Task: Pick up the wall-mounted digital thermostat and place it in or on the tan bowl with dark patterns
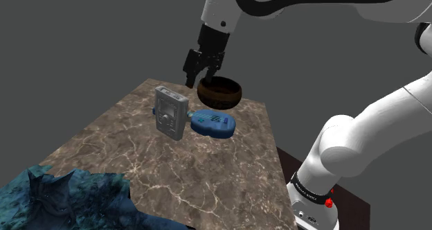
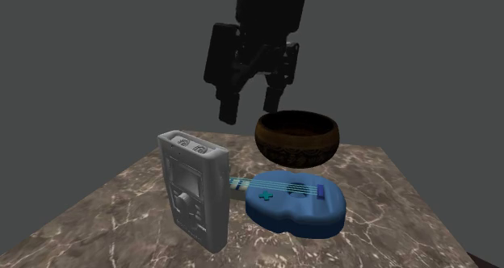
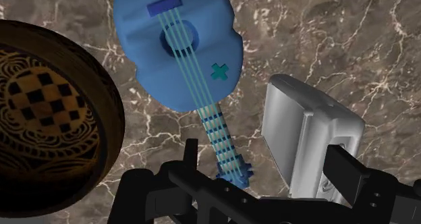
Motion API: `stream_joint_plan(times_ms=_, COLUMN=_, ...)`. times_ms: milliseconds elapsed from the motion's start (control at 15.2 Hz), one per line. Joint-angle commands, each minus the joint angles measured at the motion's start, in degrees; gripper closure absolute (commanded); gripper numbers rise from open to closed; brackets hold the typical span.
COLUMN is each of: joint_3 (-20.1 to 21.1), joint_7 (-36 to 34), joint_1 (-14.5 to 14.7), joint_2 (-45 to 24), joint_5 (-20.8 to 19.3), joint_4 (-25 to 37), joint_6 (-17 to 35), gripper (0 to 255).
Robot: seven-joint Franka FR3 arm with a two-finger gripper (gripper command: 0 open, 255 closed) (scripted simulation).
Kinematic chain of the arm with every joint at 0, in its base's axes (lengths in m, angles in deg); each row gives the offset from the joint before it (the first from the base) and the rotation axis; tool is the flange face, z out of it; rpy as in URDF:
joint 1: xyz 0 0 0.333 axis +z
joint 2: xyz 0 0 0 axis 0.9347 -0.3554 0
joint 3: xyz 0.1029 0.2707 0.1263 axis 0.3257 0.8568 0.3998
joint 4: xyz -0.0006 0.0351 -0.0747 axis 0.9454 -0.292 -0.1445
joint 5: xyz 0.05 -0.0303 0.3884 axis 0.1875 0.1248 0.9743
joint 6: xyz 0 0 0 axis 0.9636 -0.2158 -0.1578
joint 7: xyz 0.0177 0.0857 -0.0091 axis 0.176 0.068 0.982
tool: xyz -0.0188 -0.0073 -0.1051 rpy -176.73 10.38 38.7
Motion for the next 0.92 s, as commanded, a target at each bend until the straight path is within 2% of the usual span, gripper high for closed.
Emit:
stream_joint_plan(times_ms=0, joint_3=2.45, joint_7=-2.74, joint_1=0.20, joint_2=-3.73, joint_5=-0.40, joint_4=2.47, joint_6=1.70, gripper=0)
stream_joint_plan(times_ms=264, joint_3=6.59, joint_7=-7.82, joint_1=0.47, joint_2=-10.68, joint_5=-2.41, joint_4=7.75, joint_6=3.84, gripper=0)
stream_joint_plan(times_ms=858, joint_3=7.51, joint_7=-8.23, joint_1=0.65, joint_2=-12.59, joint_5=-2.80, joint_4=3.77, joint_6=9.68, gripper=0)
